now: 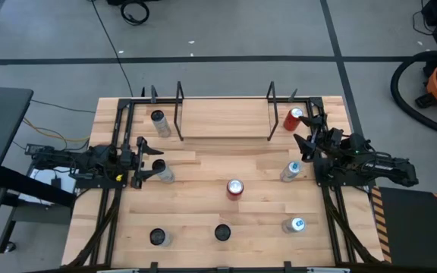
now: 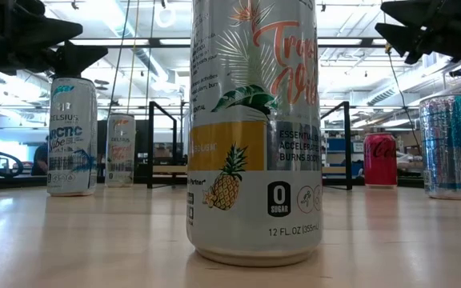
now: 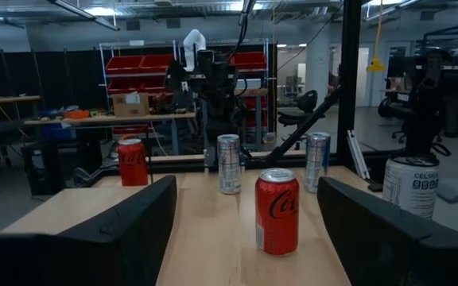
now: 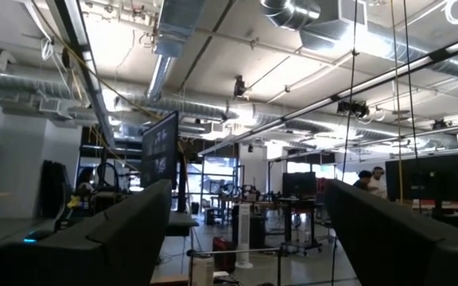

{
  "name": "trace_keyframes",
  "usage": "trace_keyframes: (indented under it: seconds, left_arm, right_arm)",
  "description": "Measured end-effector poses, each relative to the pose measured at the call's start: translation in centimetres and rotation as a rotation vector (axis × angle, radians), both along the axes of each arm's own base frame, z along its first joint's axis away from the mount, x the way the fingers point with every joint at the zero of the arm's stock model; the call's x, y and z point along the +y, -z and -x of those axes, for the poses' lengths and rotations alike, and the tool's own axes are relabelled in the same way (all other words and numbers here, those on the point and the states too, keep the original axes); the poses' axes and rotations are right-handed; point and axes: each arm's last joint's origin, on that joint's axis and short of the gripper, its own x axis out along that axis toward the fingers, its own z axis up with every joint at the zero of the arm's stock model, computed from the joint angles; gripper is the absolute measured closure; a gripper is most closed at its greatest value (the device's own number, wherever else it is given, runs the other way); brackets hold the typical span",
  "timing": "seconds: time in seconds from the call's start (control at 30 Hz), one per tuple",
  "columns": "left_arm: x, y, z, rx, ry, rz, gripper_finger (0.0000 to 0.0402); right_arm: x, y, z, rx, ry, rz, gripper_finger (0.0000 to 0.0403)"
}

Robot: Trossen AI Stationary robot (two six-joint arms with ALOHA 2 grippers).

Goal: Place canned beverage on shelf
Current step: Put the top red soda can on the shelf

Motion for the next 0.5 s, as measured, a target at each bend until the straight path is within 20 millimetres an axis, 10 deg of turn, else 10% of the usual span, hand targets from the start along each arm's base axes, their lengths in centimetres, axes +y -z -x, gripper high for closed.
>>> trace_keyframes:
  seconds: [0.5]
  left_arm:
    - [0.0, 0.01, 0.0, 0.001, 0.0, -0.001, 0.0095]
  right_arm:
    - [0.04, -0.32, 0.2, -0.038, 0.002, 0.008, 0.0063]
